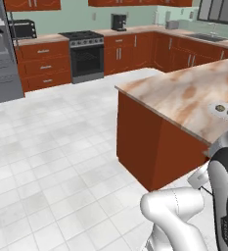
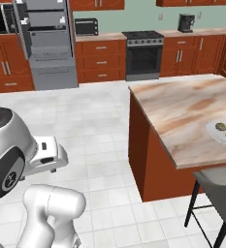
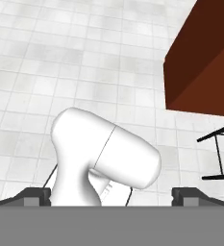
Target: Place two dumplings into each of the tupperware containers and then place the containers in the fridge.
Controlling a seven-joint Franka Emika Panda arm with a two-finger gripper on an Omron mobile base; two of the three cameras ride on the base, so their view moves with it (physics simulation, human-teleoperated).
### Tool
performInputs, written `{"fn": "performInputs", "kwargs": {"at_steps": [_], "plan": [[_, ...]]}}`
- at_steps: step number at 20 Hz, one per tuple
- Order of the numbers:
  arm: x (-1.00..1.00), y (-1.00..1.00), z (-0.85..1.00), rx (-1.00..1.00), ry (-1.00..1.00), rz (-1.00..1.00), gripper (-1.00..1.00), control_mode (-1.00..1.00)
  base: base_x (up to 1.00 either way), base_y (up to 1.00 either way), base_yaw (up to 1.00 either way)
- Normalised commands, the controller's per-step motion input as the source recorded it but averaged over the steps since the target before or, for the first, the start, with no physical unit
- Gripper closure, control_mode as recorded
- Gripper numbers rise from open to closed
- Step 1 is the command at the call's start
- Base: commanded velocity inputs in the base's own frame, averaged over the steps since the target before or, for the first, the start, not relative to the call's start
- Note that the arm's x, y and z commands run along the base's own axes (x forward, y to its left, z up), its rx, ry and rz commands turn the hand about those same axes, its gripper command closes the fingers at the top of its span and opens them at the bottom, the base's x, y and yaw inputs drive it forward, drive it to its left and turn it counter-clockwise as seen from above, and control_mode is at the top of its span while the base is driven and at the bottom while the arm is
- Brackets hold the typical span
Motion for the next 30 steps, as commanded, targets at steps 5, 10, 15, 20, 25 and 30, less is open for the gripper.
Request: {"fn": "performInputs", "kwargs": {"at_steps": [5,10,15,20,25,30], "plan": [[0.00,0.00,0.00,0.00,0.00,0.00,-1.00,1.00,-0.75,-0.73,-0.06],[0.00,0.00,0.00,0.00,0.00,0.00,-1.00,1.00,-0.79,-0.73,-0.02],[0.00,0.00,0.00,0.00,0.00,0.00,-1.00,1.00,-0.40,-0.74,0.00],[0.00,0.00,0.00,0.00,0.00,0.00,-1.00,1.00,0.01,-0.72,0.00],[0.00,0.00,0.00,0.00,0.00,0.00,-1.00,1.00,0.24,-0.69,0.00],[0.00,0.00,0.00,0.00,0.00,0.00,-1.00,1.00,0.32,-0.72,0.00]]}}
